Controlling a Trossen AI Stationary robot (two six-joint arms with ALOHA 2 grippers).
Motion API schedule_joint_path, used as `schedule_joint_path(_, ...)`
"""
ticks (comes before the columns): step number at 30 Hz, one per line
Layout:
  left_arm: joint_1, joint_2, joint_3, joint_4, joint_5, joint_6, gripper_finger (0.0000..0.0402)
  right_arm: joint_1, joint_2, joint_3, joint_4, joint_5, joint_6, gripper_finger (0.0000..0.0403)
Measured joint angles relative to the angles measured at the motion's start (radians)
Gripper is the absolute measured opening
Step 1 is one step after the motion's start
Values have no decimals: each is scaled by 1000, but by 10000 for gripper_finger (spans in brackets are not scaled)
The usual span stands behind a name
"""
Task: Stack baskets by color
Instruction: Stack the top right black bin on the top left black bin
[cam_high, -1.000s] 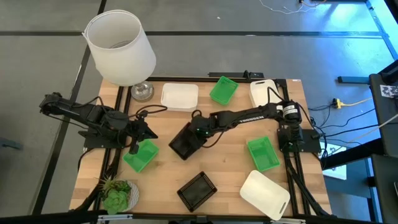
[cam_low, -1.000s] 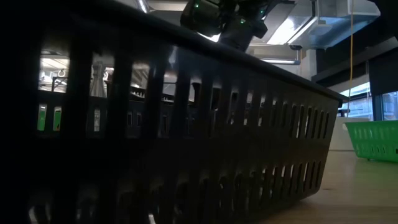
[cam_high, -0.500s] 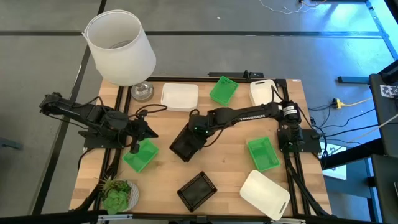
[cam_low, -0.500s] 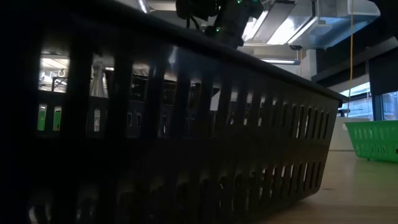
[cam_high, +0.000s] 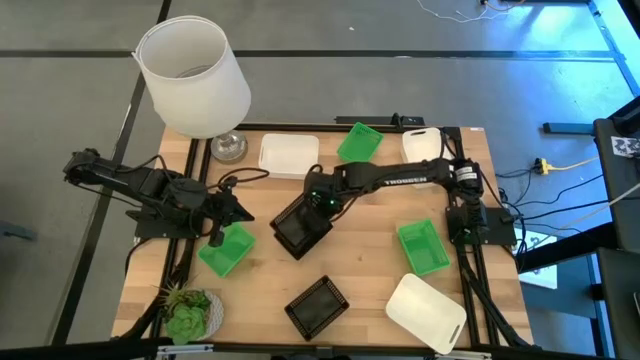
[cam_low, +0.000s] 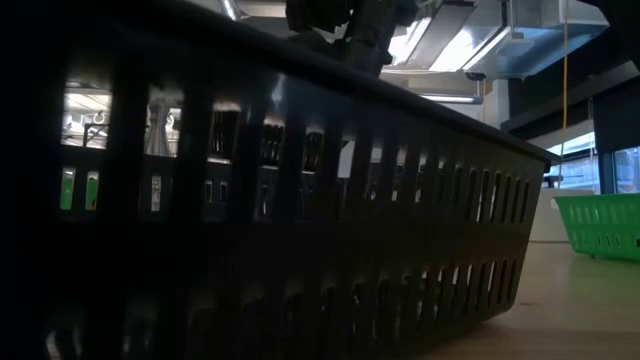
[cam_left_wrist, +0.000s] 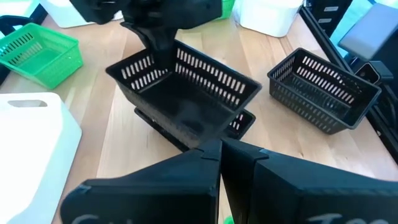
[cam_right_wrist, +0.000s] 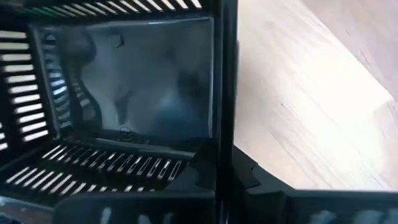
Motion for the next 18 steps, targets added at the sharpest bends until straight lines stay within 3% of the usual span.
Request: schedule_joint_path(18,0,0,0,-28,0,0,0,-11,10,-37,5,-23,39,0)
